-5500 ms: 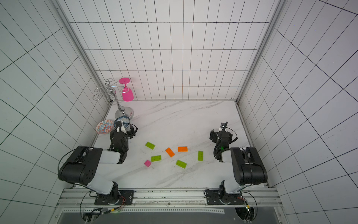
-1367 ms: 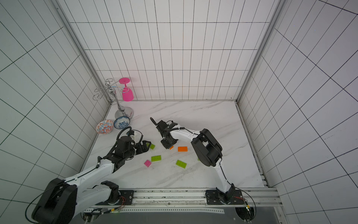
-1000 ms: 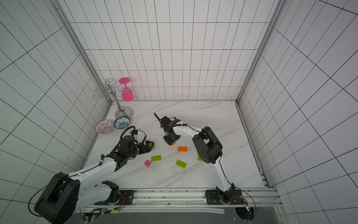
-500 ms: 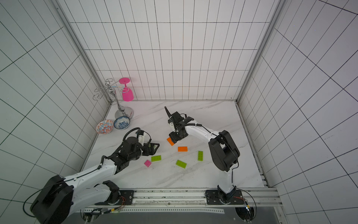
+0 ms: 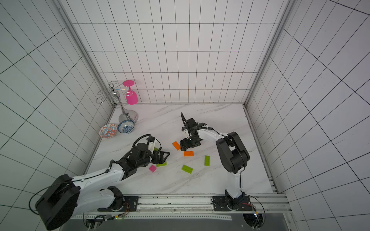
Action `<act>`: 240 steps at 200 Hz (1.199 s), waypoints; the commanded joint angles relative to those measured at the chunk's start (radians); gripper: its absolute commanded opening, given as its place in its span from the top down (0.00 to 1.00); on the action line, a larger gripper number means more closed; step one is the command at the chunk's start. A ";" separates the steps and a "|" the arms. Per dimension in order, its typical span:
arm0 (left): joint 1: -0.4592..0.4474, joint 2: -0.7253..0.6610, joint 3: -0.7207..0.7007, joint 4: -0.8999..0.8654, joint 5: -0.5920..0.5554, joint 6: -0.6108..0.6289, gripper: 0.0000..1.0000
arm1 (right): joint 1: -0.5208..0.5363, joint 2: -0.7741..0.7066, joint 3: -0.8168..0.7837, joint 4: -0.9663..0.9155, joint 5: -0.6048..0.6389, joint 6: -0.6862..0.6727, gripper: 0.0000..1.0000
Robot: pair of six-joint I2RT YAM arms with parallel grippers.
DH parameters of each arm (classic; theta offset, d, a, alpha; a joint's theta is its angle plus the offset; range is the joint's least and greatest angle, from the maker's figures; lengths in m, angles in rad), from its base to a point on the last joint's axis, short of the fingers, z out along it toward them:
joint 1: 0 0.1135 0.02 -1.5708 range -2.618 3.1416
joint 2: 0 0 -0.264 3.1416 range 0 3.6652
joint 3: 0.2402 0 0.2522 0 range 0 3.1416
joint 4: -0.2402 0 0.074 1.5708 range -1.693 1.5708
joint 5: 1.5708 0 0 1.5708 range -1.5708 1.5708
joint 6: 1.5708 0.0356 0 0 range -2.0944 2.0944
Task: Assemble a small pinwheel with lego
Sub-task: Assemble the lego brick at the center of the board.
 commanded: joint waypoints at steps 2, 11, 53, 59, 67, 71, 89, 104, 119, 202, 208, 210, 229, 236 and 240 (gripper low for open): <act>0.001 -0.021 0.024 -0.017 -0.040 0.016 0.03 | 0.009 0.005 -0.048 -0.018 -0.040 0.000 0.16; 0.000 -0.022 0.026 -0.025 -0.046 0.017 0.03 | 0.011 0.002 -0.059 -0.022 -0.033 0.002 0.16; 0.002 -0.024 0.025 -0.039 -0.056 0.020 0.03 | 0.032 -0.021 -0.118 -0.031 -0.026 0.005 0.22; 0.002 -0.024 0.024 -0.041 -0.058 0.022 0.03 | 0.041 -0.025 -0.123 -0.033 -0.023 0.006 0.23; 0.003 -0.025 0.025 -0.045 -0.059 0.023 0.03 | 0.054 -0.030 -0.128 -0.037 -0.011 0.008 0.23; 0.003 -0.025 0.024 -0.048 -0.059 0.023 0.03 | 0.061 -0.033 -0.131 -0.039 -0.002 0.009 0.23; 0.004 -0.036 0.021 -0.057 -0.062 0.020 0.03 | 0.088 -0.050 -0.145 -0.043 0.034 0.025 0.24; 0.003 -0.052 0.013 -0.059 -0.065 0.015 0.03 | 0.108 -0.062 -0.153 -0.053 0.080 0.033 0.25; 0.007 -0.066 0.003 -0.059 -0.071 0.009 0.03 | 0.130 -0.069 -0.157 -0.070 0.145 0.031 0.28; 0.013 -0.085 -0.021 -0.065 -0.064 -0.007 0.03 | 0.203 -0.069 -0.166 -0.106 0.292 0.035 0.49; 0.013 -0.089 -0.025 -0.065 -0.063 -0.010 0.03 | 0.209 -0.069 -0.169 -0.108 0.302 0.037 0.51; 0.013 -0.090 -0.028 -0.063 -0.064 -0.011 0.03 | 0.210 -0.069 -0.169 -0.107 0.306 0.038 0.51; 0.012 -0.102 -0.050 -0.052 -0.068 -0.029 0.03 | 0.226 -0.069 -0.183 -0.109 0.318 0.044 0.54; 0.015 -0.104 -0.058 -0.046 -0.069 -0.036 0.04 | 0.230 -0.070 -0.188 -0.109 0.322 0.046 0.57; 0.015 -0.106 -0.063 -0.041 -0.071 -0.041 0.05 | 0.233 -0.070 -0.190 -0.108 0.326 0.048 0.59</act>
